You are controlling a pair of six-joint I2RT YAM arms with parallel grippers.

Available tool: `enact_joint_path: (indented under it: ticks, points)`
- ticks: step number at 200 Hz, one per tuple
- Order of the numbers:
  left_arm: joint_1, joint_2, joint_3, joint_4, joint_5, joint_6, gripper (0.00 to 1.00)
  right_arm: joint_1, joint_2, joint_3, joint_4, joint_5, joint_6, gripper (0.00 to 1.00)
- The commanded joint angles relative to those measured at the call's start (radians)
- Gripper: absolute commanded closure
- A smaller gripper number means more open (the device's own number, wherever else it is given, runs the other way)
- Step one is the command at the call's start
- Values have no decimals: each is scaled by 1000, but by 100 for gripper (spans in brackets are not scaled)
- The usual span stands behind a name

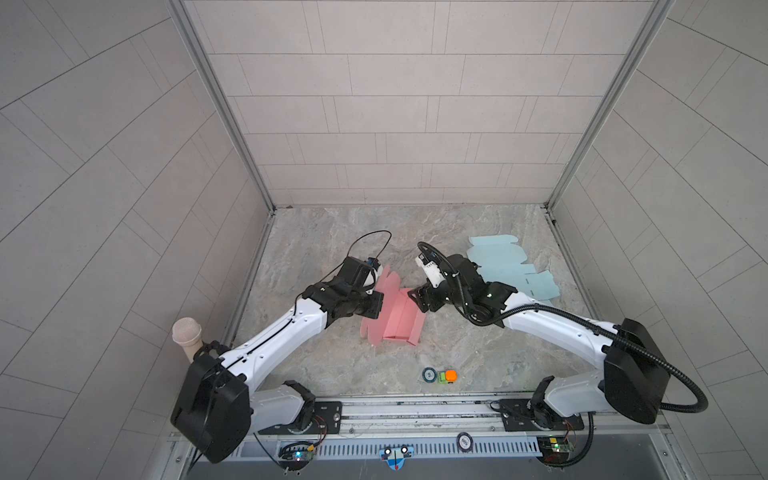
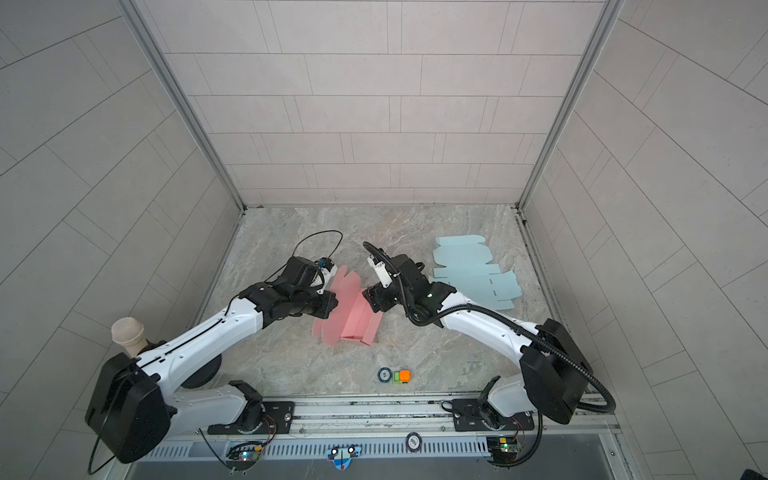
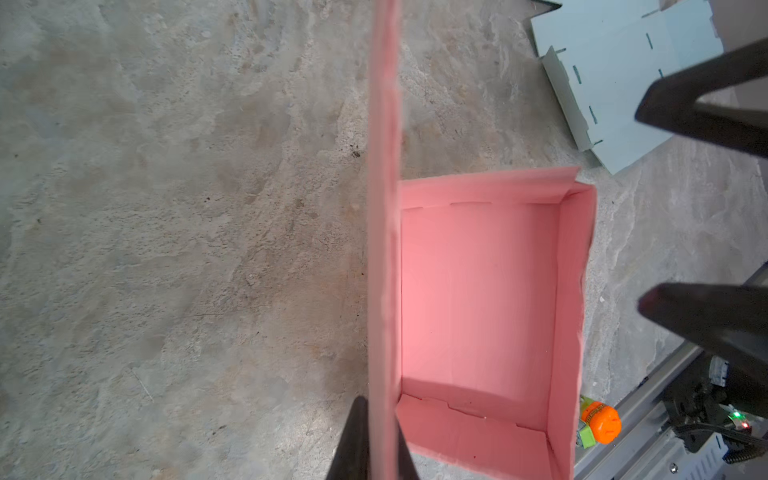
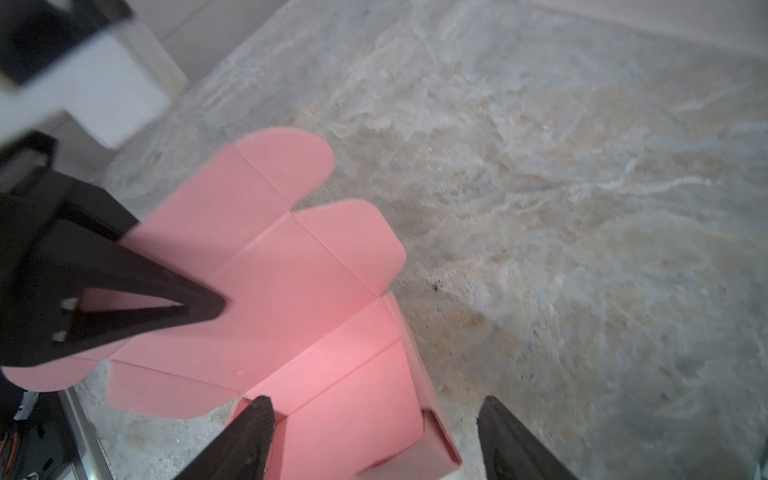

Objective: Fold the paper box

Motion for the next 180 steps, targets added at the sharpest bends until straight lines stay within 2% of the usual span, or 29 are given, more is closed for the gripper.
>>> enact_joint_path:
  ticks: [1,20,50,75,96,138,180]
  points:
    - [1,9,42,-67,23,61,94,-29,0,15,100,-61,-52,21]
    - [2,11,58,-84,28,79,94,-67,2,-2,134,-129,-60,20]
    - [0,28,100,-128,40,122,94,-90,40,-7,156,-226,-152,20]
    - [-1,42,145,-175,47,153,94,-119,87,-5,213,-363,-182,23]
    - [-1,45,175,-209,46,181,94,-133,125,16,206,-428,-226,24]
    - [-2,56,212,-241,75,226,93,-158,181,57,199,-501,-259,26]
    - [-11,74,251,-274,92,256,92,-173,242,106,224,-558,-275,33]
